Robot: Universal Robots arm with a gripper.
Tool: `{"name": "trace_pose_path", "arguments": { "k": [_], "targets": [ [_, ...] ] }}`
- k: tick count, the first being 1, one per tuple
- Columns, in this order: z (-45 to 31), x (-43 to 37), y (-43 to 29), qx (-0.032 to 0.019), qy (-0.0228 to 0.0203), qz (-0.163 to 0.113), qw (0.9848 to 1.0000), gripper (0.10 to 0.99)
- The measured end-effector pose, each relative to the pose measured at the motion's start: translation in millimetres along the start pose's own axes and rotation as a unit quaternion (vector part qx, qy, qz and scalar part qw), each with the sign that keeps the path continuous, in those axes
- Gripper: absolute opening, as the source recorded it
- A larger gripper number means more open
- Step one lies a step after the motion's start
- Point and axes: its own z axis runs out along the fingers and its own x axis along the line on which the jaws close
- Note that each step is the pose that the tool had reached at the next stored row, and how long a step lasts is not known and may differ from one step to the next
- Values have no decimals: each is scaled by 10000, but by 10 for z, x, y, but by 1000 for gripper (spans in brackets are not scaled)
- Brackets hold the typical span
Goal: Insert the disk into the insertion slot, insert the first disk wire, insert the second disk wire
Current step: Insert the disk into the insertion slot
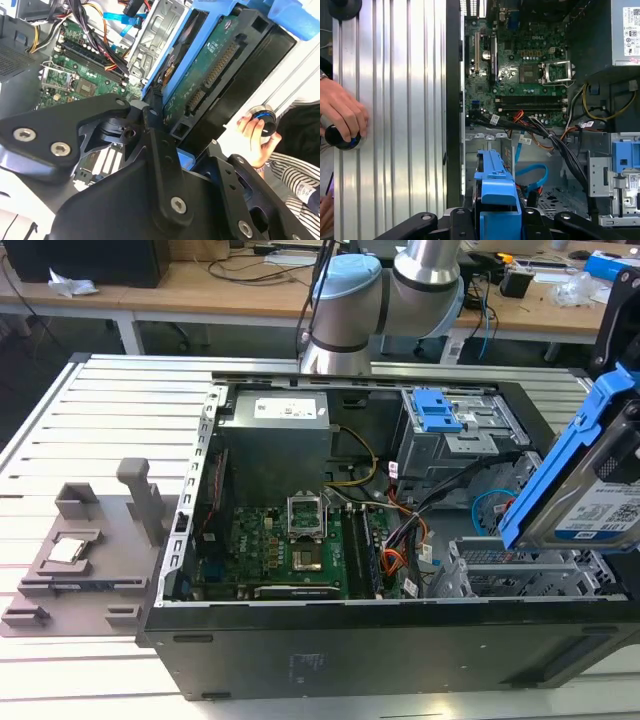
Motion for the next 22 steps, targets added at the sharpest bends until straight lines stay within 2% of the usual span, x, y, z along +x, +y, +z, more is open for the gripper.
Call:
{"name": "trace_pose_path", "arguments": {
  "k": [22],
  "targets": [
    [187, -1, -7, 0, 0, 0, 10000, 361]
  ]
}}
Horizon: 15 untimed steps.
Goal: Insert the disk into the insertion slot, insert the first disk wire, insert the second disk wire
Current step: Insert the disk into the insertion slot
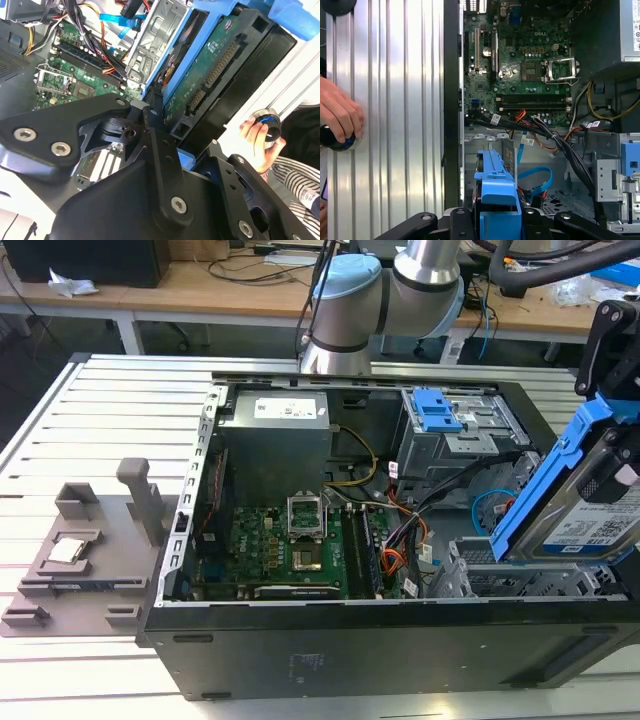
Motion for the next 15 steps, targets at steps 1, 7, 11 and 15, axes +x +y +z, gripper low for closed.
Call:
{"name": "trace_pose_path", "arguments": {
  "k": [1, 7, 11, 15],
  "targets": [
    [8, 0, 0, 0, 0, 0, 10000, 361],
    [48, -2, 8, 0, -1, 0, 10000, 361],
    [116, -62, 19, 0, -1, -1, 10000, 361],
    [171, -97, 56, 0, 0, -4, 10000, 361]
  ]
}}
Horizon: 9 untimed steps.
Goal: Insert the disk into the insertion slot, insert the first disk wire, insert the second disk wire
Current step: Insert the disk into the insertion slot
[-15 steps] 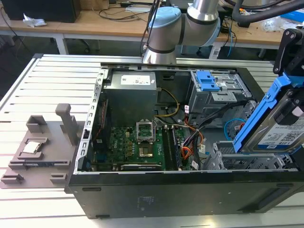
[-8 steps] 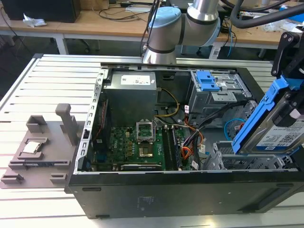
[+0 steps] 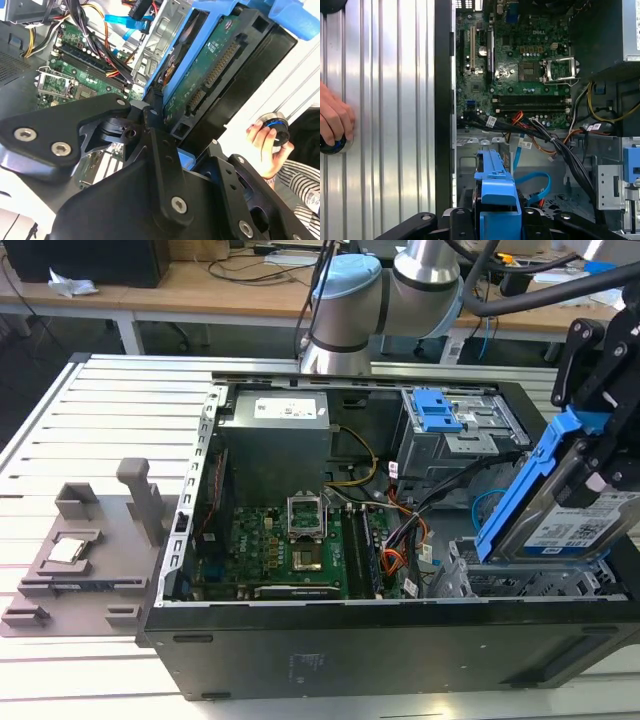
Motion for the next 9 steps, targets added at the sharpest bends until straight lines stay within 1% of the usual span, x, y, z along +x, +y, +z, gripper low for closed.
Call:
{"name": "trace_pose_path", "arguments": {
  "k": [9],
  "targets": [
    [97, -82, 14, 0, 0, -4, 10000, 361]
  ]
}}
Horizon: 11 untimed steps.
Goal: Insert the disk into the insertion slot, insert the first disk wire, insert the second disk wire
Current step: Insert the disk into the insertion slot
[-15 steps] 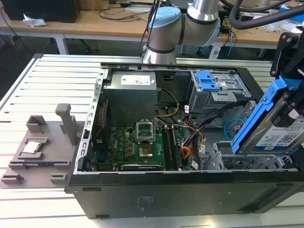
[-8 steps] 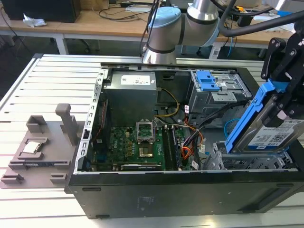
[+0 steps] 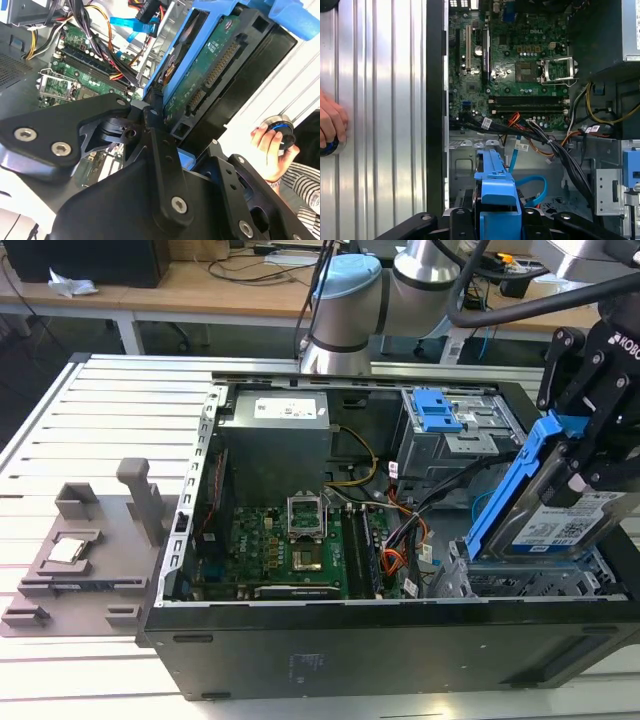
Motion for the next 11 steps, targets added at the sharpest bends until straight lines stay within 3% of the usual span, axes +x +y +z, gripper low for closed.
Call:
{"name": "trace_pose_path", "arguments": {
  "k": [7, 11],
  "targets": [
    [60, -40, 12, 0, 0, -15, 10000, 361],
    [158, -41, 8, 0, 1, -14, 10000, 361]
  ]
}}
